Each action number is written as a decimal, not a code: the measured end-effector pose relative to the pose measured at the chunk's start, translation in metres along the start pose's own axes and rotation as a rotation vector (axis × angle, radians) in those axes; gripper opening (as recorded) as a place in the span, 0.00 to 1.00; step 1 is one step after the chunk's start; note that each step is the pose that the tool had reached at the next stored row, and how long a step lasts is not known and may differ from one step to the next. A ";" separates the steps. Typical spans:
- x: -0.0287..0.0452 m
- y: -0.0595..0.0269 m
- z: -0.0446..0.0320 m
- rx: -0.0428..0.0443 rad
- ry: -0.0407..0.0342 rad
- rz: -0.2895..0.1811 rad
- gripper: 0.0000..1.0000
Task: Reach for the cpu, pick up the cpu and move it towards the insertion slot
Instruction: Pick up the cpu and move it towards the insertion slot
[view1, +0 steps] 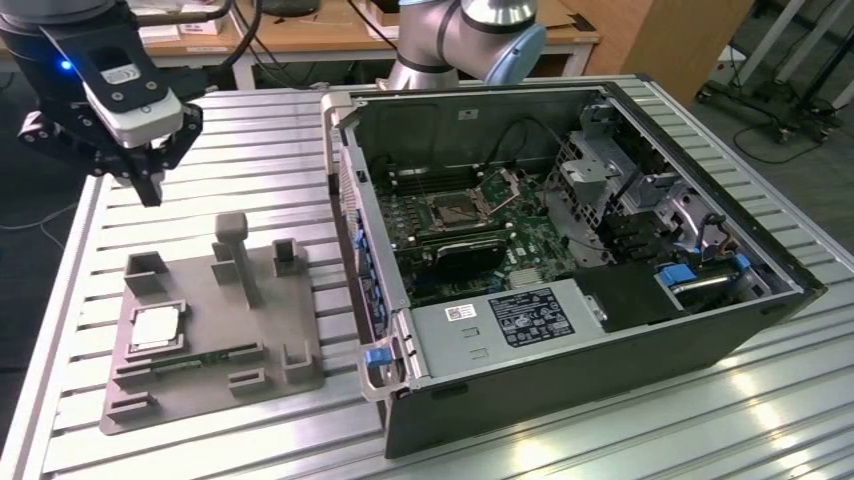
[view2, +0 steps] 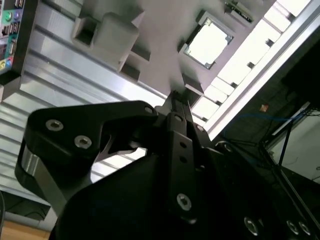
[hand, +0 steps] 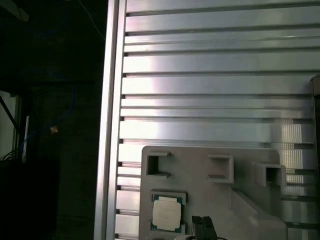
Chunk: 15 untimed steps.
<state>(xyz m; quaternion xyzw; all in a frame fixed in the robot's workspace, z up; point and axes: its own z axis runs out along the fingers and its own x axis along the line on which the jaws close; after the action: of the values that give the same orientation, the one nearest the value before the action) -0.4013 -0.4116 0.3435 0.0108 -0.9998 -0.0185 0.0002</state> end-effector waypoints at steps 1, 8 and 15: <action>0.0005 -0.0013 0.0008 0.0001 -0.0002 -0.001 0.11; 0.0070 -0.0153 0.0111 0.0001 -0.0005 -0.003 0.11; 0.0150 -0.0263 0.0231 0.0001 -0.0004 -0.003 0.35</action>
<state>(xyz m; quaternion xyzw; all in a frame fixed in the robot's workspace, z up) -0.4157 -0.4374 0.3194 0.0123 -0.9998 -0.0185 0.0000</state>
